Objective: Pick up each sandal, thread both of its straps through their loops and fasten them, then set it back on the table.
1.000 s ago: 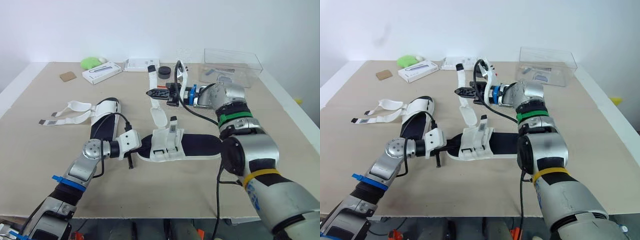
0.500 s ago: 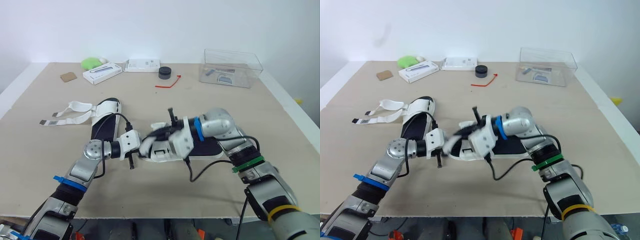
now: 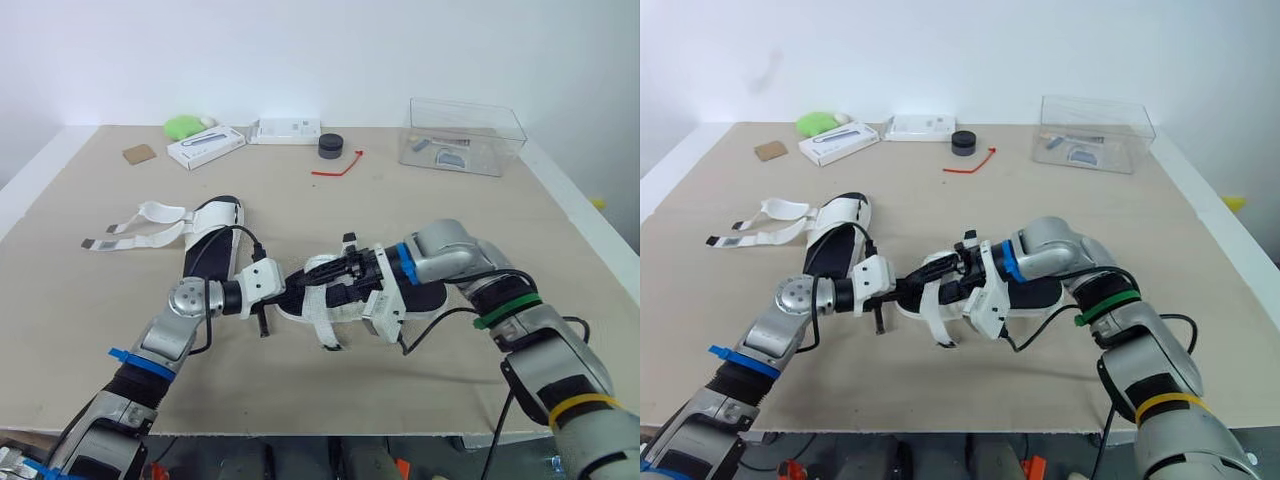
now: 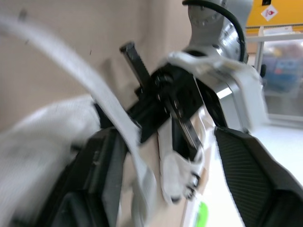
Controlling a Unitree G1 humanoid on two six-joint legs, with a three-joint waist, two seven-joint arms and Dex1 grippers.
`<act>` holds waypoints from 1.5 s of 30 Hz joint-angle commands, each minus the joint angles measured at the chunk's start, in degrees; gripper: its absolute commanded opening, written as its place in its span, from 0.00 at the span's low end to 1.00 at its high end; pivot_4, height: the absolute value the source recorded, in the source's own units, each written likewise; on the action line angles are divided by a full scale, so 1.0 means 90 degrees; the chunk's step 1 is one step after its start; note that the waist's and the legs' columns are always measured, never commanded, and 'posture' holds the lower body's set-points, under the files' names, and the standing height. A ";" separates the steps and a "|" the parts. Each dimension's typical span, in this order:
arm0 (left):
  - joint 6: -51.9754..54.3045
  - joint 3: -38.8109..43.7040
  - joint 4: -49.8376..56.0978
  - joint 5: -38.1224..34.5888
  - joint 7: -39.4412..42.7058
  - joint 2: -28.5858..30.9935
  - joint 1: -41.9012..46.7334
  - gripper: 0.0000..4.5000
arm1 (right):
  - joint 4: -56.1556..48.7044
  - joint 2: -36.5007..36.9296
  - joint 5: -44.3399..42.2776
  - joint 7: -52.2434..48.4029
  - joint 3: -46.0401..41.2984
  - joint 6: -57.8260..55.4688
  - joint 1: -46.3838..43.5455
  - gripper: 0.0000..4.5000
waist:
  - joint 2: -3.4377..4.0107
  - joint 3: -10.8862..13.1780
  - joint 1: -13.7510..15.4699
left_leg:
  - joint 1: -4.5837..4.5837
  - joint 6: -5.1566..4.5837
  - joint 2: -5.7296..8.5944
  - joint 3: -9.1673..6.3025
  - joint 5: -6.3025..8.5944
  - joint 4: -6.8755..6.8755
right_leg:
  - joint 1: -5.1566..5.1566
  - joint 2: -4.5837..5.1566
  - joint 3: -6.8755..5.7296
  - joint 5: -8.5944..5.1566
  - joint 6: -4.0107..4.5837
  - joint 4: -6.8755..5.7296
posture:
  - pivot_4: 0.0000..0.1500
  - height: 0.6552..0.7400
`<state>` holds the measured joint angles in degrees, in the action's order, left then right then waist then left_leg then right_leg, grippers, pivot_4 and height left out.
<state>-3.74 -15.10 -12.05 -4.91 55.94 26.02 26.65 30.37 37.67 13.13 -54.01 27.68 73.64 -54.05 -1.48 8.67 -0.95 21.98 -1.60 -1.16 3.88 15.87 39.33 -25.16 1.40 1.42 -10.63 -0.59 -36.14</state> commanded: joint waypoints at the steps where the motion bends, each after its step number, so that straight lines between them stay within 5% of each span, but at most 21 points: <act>1: 0.0125 -0.0179 -0.0306 0.0257 0.0070 0.0058 -0.0073 0.00 | -0.0522 0.0560 -0.0670 -0.0016 -0.0140 -0.0397 0.0272 0.69 | -0.0001 0.0001 0.0016 | 0.0000 0.0000 0.0000 -0.0001 0.0000 0.0000 | 0.0001 0.0001 -0.0001 0.0000 0.0000 0.0000 | 1.00 1.00; 6: 0.0102 -0.0188 -0.0387 0.0261 0.0141 0.0049 -0.0010 0.00 | -0.1709 0.1445 -0.1721 -0.0174 -0.0344 -0.1547 0.1112 0.69 | -0.0001 0.0001 0.0021 | -0.0004 -0.0003 -0.0002 -0.0008 0.0002 -0.0002 | 0.0004 0.0002 0.0007 -0.0005 0.0002 0.0002 | 1.00 1.00; 8: 0.0095 -0.0186 -0.0423 0.0252 0.0171 0.0057 0.0021 0.00 | -0.3086 0.1747 -0.3169 0.0131 -0.0653 -0.3894 0.1983 0.69 | -0.0003 0.0002 0.0059 | -0.0003 -0.0003 -0.0004 -0.0019 0.0001 -0.0002 | 0.0008 0.0001 -0.0001 -0.0011 0.0002 0.0001 | 1.00 1.00; 12: 0.0119 -0.0190 -0.0407 0.0245 0.0241 0.0081 0.0045 0.00 | -0.6494 0.2898 -0.8217 0.2119 -0.0423 -0.9688 0.2973 0.69 | 0.0023 0.0005 0.0092 | 0.0007 0.0000 -0.0013 -0.0017 0.0002 -0.0008 | -0.0004 0.0007 -0.0005 -0.0013 0.0014 -0.0008 | 1.00 1.00; 15: 0.0142 -0.0188 -0.0375 0.0240 0.0270 0.0089 0.0042 0.00 | -0.7050 0.3184 -0.9140 0.2430 -0.0576 -1.1300 0.3005 0.69 | -0.0019 -0.0004 0.0099 | 0.0004 0.0003 -0.0032 -0.0024 0.0000 -0.0006 | 0.0006 0.0005 -0.0031 -0.0031 -0.0010 -0.0002 | 1.00 1.00; 24: 0.0169 -0.0161 -0.0405 0.0231 0.0297 0.0086 0.0069 0.00 | -0.6838 0.2750 -0.9942 0.3349 -0.0889 -1.4131 0.2822 0.69 | -0.0023 -0.0001 0.0110 | 0.0028 0.0008 -0.0053 -0.0019 -0.0002 -0.0006 | -0.0009 -0.0004 -0.0058 -0.0047 -0.0013 0.0003 | 1.00 1.00; 38: 0.0232 -0.0162 -0.0279 0.0222 0.0236 0.0070 -0.0015 0.00 | -0.6297 0.0887 -0.9472 0.3969 -0.1249 -1.5656 0.2669 0.69 | -0.0023 0.0000 0.0134 | 0.0040 0.0007 -0.0052 -0.0022 -0.0002 -0.0005 | -0.0012 -0.0019 -0.0053 -0.0039 -0.0038 0.0006 | 1.00 1.00; 41: 0.0254 -0.0169 -0.0242 0.0229 0.0220 0.0068 -0.0038 0.00 | -0.6182 0.0643 -0.9427 0.4045 -0.1383 -1.5920 0.2645 0.50 | -0.0023 0.0000 0.0135 | 0.0040 0.0007 -0.0052 -0.0023 -0.0002 -0.0005 | -0.0012 -0.0021 -0.0052 -0.0039 -0.0038 0.0006 | 1.00 1.00; 45: 0.0250 -0.0157 -0.0243 0.0233 0.0204 0.0069 -0.0038 0.00 | -0.5754 0.0226 -0.9557 0.4174 -0.1595 -1.6344 0.2408 0.09 | -0.0023 0.0000 0.0135 | 0.0040 0.0006 -0.0052 -0.0022 -0.0002 -0.0005 | -0.0012 -0.0023 -0.0051 -0.0036 -0.0045 0.0006 | 1.00 1.00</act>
<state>-3.39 -15.32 -12.33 -4.93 57.75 25.87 27.77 -21.32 39.97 -71.38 -16.77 15.59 -72.42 -30.79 -1.68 8.67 0.26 22.35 -1.54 -1.63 3.67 15.85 39.28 -25.28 1.18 0.96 -10.94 -1.00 -36.09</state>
